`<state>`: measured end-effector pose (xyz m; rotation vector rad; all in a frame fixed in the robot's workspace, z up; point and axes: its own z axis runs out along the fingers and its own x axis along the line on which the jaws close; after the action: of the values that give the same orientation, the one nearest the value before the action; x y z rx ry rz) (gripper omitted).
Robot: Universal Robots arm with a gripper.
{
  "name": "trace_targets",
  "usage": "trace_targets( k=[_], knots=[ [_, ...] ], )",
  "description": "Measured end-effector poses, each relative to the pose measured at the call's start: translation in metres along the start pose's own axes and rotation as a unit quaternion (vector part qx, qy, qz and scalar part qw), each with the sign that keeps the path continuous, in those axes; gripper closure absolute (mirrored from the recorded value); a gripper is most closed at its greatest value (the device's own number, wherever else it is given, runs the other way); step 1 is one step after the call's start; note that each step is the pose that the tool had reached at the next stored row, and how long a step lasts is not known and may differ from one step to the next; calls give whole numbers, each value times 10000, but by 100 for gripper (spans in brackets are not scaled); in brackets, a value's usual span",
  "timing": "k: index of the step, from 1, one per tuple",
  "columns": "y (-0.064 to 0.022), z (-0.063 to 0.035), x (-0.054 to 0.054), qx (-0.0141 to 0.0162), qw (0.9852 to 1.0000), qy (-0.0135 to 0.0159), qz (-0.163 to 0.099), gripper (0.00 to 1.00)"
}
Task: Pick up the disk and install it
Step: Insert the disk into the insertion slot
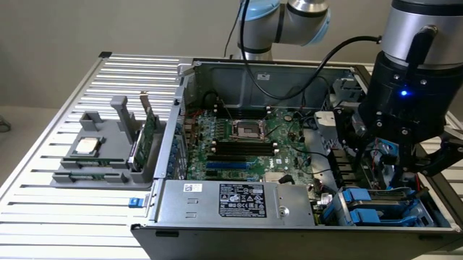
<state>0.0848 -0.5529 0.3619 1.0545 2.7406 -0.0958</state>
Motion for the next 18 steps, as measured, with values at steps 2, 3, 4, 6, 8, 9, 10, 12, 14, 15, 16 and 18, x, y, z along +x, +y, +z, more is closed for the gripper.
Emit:
trace_targets(
  k=[2, 3, 4, 6, 8, 9, 10, 12, 14, 15, 16, 18],
  knots=[
    [5, 1, -5, 13, 10000, -1, 61, 45],
    [8, 1, -9, 19, 10000, -2, 85, 45],
    [14, 2, -15, 24, 9999, -2, 103, 45],
    [25, 6, -27, 29, 9999, -2, 135, 45],
    [32, 7, -35, 38, 9998, -3, 172, 45],
    [34, 8, -37, 43, 9998, -3, 196, 45],
    [35, 8, -37, 49, 9997, -3, 225, 45],
    [35, 10, -38, 66, 9995, -3, 312, 45],
    [35, 11, -38, 91, 9990, -2, 440, 45],
    [35, 10, -38, 105, 9987, -2, 507, 45],
    [36, 9, -38, 120, 9983, -3, 574, 45],
    [35, 10, -38, 150, 9973, -4, 716, 45]
  ],
)
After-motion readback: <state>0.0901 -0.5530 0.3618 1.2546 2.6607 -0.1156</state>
